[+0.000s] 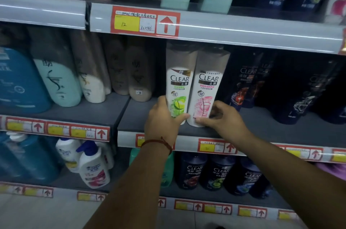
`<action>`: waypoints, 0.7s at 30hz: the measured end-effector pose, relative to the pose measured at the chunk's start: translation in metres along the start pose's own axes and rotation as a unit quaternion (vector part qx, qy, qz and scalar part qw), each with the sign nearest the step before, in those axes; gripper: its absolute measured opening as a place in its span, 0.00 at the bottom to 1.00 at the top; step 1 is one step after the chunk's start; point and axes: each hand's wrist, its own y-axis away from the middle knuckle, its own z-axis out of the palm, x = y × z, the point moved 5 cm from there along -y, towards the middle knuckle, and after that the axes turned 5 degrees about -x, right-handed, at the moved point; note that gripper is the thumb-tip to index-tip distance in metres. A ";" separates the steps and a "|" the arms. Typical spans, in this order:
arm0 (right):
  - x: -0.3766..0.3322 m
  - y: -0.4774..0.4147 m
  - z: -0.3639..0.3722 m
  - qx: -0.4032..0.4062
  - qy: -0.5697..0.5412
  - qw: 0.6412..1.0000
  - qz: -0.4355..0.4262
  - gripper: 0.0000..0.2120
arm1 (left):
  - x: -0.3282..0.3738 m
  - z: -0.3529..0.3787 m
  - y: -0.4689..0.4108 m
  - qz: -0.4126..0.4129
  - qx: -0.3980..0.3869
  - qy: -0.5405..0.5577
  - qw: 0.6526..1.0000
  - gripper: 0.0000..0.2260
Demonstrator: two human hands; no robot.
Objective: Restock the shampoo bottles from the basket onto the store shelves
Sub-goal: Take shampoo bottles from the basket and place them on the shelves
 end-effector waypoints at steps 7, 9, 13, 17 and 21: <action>-0.004 -0.001 -0.002 -0.020 0.007 1.000 -0.008 0.21 | -0.008 0.000 -0.003 0.008 -0.005 0.044 0.999 0.21; -0.004 -0.001 -0.002 -0.021 0.016 1.000 -0.006 0.20 | -0.009 0.000 -0.004 0.012 -0.009 0.052 0.999 0.20; -0.006 0.001 -0.002 -0.020 0.038 0.999 -0.003 0.21 | -0.010 0.001 -0.004 0.020 -0.014 0.069 0.997 0.22; -0.009 0.003 -0.003 -0.001 0.031 0.999 0.019 0.30 | -0.008 0.000 -0.005 0.003 -0.043 0.084 0.995 0.36; -0.010 0.004 -0.004 -0.011 -0.039 0.999 0.029 0.47 | -0.008 0.002 -0.008 -0.014 -0.094 0.122 0.988 0.44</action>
